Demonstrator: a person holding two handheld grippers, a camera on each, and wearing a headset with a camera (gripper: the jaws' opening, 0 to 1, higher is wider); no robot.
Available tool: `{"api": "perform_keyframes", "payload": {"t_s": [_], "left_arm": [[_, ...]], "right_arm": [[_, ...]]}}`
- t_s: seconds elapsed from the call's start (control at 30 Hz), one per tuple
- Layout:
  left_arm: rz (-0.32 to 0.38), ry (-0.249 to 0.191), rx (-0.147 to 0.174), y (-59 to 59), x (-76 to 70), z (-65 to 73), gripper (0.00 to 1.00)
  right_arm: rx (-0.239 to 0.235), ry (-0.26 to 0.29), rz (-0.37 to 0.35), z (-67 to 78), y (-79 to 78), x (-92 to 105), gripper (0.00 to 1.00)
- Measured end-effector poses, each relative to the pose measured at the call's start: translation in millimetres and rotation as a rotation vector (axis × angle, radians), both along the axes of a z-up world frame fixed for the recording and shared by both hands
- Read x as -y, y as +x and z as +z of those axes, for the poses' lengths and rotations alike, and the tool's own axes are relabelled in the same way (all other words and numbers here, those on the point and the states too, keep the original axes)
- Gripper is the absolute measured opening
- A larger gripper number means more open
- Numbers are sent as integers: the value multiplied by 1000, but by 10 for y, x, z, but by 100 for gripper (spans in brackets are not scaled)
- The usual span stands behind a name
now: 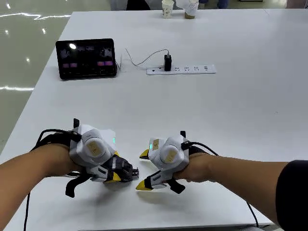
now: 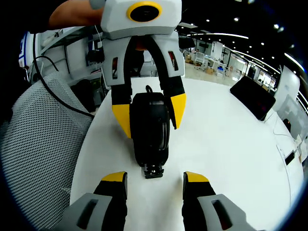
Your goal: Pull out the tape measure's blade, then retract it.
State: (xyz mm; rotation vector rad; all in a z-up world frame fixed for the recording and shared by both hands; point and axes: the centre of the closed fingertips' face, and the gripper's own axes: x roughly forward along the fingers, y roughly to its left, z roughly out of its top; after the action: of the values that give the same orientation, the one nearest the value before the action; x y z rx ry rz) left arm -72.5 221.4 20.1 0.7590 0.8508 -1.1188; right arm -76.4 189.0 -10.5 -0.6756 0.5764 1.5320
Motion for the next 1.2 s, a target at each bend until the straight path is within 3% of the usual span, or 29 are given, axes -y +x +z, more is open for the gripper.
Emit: {"api": "perform_keyframes", "payload": {"t_s": [0.27, 0.57, 0.93, 1.0, 1.07, 1.2], "left_arm": [[1, -1, -2, -6, -3, -8, 30], [2, -6, -9, -6, -6, -10, 30], [2, -13, -6, -6, -4, -5, 31], [1, -12, -6, -9, -7, -4, 31], [-2, -11, -5, -14, -6, -4, 31], [2, -16, -5, -18, -14, -1, 31]], "right_arm": [[7, -8, 6, -19, 12, -18, 29], [-36, -20, 15, -62, -29, -75, 13], [-48, -30, 31, -62, -30, -112, 12], [-1, -39, 97, -69, -25, -113, 12], [-51, -28, 49, -67, -34, -109, 11], [-40, -30, 68, -67, -35, -97, 11]]}}
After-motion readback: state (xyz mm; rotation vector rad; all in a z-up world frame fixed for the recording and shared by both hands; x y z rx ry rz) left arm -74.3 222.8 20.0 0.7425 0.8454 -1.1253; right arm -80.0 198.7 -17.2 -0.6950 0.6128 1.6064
